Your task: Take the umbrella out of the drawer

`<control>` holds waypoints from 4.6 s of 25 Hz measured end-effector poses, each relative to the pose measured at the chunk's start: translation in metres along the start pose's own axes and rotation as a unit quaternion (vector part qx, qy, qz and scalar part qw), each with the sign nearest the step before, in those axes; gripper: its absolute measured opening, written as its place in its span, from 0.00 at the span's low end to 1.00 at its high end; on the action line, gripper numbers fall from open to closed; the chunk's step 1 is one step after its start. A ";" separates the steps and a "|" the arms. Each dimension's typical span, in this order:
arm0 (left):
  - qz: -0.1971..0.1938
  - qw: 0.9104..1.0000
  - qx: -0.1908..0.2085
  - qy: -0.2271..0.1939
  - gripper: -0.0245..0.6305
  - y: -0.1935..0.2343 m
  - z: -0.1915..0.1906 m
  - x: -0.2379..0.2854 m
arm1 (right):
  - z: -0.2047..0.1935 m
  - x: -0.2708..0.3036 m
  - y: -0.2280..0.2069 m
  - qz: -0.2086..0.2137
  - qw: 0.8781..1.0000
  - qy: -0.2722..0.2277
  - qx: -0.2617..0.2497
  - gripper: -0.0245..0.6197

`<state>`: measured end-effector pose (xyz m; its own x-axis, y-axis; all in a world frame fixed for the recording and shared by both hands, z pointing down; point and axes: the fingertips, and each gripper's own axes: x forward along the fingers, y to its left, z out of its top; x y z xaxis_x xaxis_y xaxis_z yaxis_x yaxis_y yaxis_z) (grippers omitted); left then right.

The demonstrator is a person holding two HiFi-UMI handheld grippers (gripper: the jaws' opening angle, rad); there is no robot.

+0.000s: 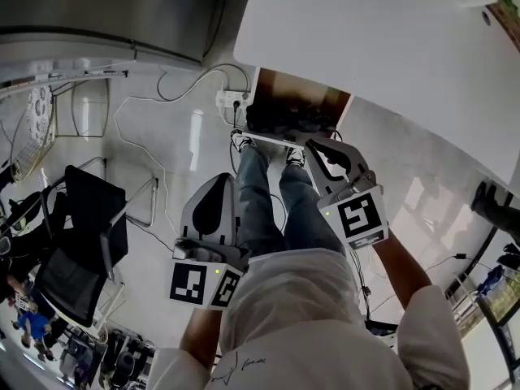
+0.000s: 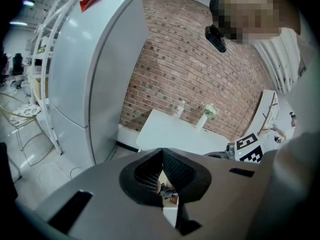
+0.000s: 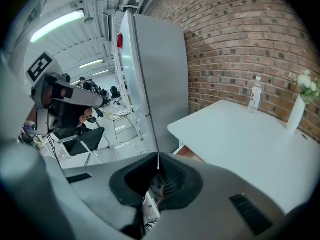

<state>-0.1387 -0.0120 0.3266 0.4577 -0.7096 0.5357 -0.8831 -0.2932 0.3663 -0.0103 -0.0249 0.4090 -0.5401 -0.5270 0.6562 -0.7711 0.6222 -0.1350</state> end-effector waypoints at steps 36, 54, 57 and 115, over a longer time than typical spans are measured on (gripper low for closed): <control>-0.011 0.997 -0.032 0.065 0.06 0.032 -0.065 0.050 | -0.109 0.098 -0.011 0.020 0.994 0.104 -0.020 0.10; -0.008 0.995 -0.045 0.087 0.06 0.047 -0.091 0.061 | -0.154 0.137 -0.020 0.024 0.984 0.159 -0.073 0.14; -0.006 0.995 -0.047 0.089 0.06 0.049 -0.093 0.062 | -0.160 0.141 -0.021 0.025 0.982 0.168 -0.083 0.15; 0.001 0.991 -0.071 0.114 0.06 0.068 -0.116 0.074 | -0.234 0.200 -0.035 0.039 0.892 0.315 -0.324 0.43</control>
<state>-0.1527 -0.0101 0.4797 0.4815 -0.5423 0.6885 -0.8680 -0.1866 0.4601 -0.0125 -0.0162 0.7188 -0.1304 -0.1652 0.9776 -0.2736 0.9537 0.1247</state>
